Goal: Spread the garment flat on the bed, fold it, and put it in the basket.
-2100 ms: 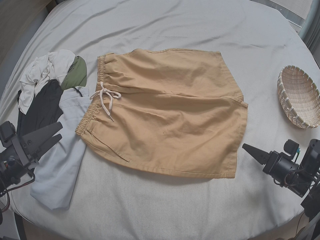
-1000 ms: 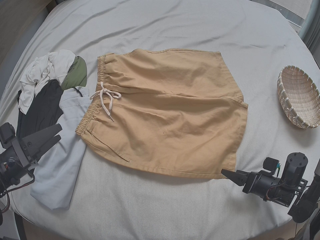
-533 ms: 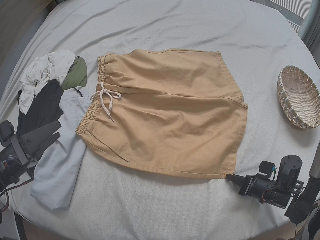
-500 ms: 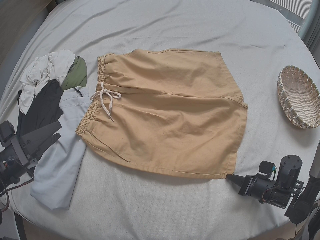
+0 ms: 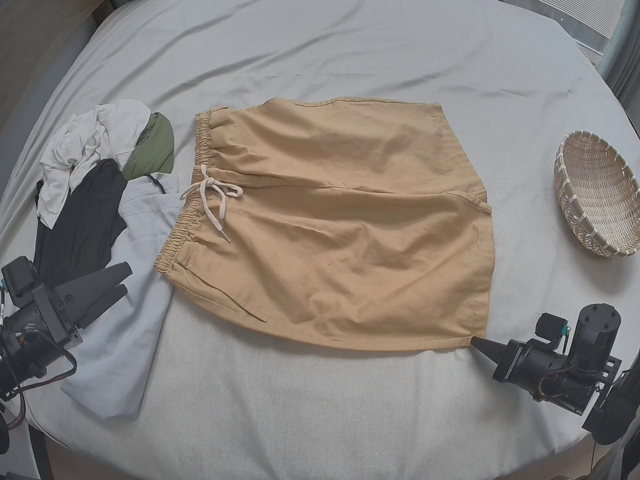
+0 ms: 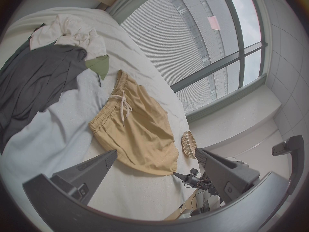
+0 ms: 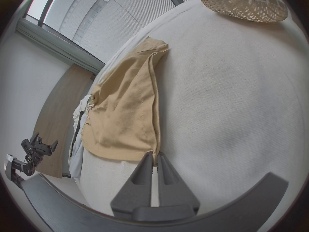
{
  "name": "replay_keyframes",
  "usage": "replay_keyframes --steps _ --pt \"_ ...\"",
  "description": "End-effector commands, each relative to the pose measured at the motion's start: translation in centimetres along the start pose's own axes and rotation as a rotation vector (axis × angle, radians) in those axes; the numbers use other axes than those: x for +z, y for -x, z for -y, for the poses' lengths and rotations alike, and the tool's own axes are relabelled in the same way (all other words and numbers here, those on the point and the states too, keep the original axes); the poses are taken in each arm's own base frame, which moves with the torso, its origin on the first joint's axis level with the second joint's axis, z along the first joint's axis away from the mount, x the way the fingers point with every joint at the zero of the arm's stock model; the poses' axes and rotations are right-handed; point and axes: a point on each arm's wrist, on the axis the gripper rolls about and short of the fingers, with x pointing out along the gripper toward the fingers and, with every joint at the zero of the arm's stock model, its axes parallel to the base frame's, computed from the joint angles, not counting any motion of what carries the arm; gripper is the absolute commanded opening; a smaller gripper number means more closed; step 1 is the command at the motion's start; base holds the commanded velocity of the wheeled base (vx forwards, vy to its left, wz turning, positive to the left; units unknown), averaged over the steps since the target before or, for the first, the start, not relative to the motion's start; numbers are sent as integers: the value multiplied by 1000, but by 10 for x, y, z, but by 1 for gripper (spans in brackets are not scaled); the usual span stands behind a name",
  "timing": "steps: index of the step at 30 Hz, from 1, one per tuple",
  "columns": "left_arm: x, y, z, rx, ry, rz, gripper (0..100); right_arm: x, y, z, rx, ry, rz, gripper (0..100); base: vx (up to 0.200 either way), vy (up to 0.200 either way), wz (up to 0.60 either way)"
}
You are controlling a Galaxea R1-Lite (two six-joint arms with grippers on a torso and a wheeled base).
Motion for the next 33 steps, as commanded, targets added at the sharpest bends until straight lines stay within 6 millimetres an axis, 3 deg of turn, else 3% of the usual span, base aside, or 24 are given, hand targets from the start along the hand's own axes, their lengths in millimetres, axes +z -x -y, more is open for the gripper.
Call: replay_keyframes --steps 1,13,33 --pt "-8 -6 -13 45 48 -49 100 6 16 -2 2 -2 37 0 0 0 0" --pt "-20 -26 -45 173 38 -136 100 6 21 -3 2 -7 33 0 0 0 0" --pt "5 -76 -73 201 41 -145 100 6 21 -6 20 -3 36 0 0 0 0"
